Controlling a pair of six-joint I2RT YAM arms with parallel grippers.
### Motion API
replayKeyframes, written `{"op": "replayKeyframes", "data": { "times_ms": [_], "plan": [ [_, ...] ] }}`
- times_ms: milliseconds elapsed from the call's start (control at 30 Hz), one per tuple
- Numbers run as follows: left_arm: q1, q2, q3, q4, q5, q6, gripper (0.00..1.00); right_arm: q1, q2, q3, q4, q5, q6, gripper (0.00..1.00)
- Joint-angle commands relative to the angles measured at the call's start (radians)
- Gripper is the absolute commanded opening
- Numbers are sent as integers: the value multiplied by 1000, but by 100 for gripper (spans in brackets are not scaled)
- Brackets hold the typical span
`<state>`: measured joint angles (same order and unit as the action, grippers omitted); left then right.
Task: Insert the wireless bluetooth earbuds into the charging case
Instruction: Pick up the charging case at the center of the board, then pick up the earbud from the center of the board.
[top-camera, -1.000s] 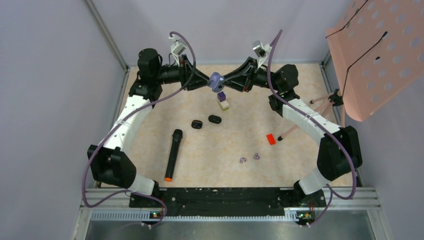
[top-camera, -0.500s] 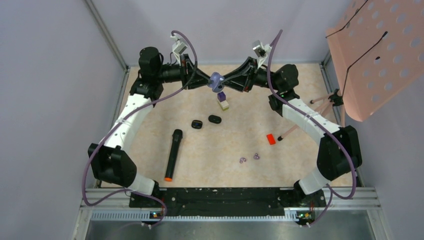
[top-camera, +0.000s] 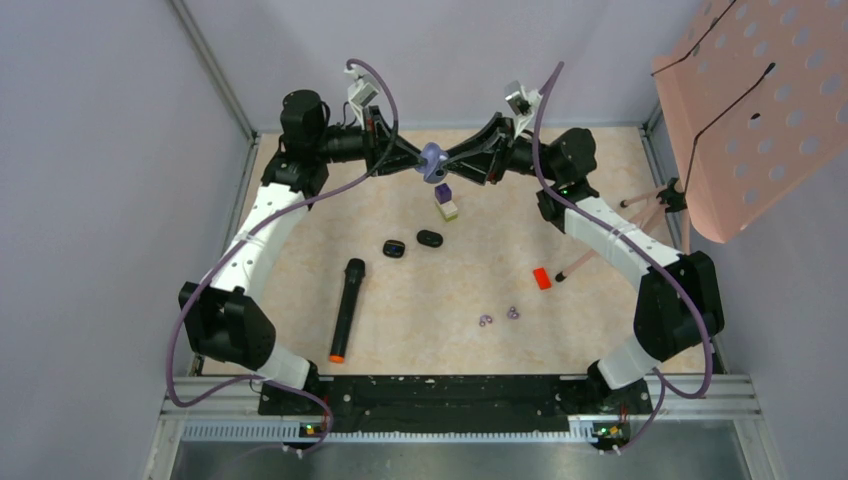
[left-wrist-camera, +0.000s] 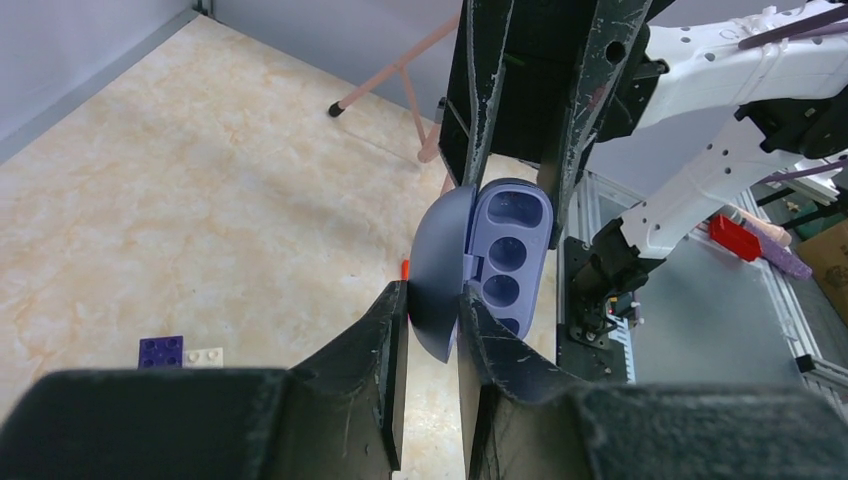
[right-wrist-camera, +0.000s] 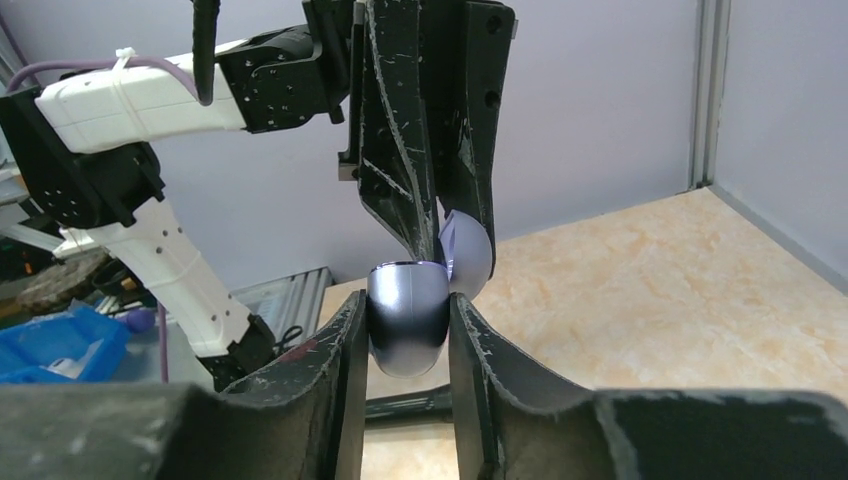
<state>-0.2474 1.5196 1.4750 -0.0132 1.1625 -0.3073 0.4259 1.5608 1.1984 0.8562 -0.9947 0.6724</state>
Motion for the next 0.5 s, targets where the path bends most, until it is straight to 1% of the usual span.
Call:
{"op": "replayKeyframes", "data": {
  "times_ms": [0, 33, 67, 100, 167, 200, 267, 333, 400, 467],
  "plan": [
    [1, -23, 79, -128, 8, 129, 0, -26, -14, -25, -70, 11, -83, 41],
    [3, -27, 98, -223, -16, 206, 0, -45, -24, -32, -96, 14, -102, 46],
    [2, -31, 120, -320, -43, 302, 0, -65, -38, -37, -129, 9, -124, 49],
    [2, -35, 138, -428, -72, 437, 0, -88, -52, -39, -167, -3, -157, 50],
    [1, -45, 158, -608, -154, 588, 0, -123, -96, -38, -306, -30, -281, 51],
    [-1, -50, 162, -665, -203, 656, 0, -132, -121, -37, -429, -31, -374, 51],
    [-12, -63, 166, -754, -321, 776, 0, -134, -170, -34, -706, -1, -647, 50],
    [-43, -76, 166, -829, -439, 892, 0, -135, -215, -56, -930, 47, -864, 47],
    [-98, -85, 162, -900, -574, 1029, 0, -136, -254, -76, -1129, 104, -1006, 43],
    [-145, -105, 137, -919, -690, 1088, 0, -133, -299, -114, -1282, 183, -1095, 37]
  ]
}}
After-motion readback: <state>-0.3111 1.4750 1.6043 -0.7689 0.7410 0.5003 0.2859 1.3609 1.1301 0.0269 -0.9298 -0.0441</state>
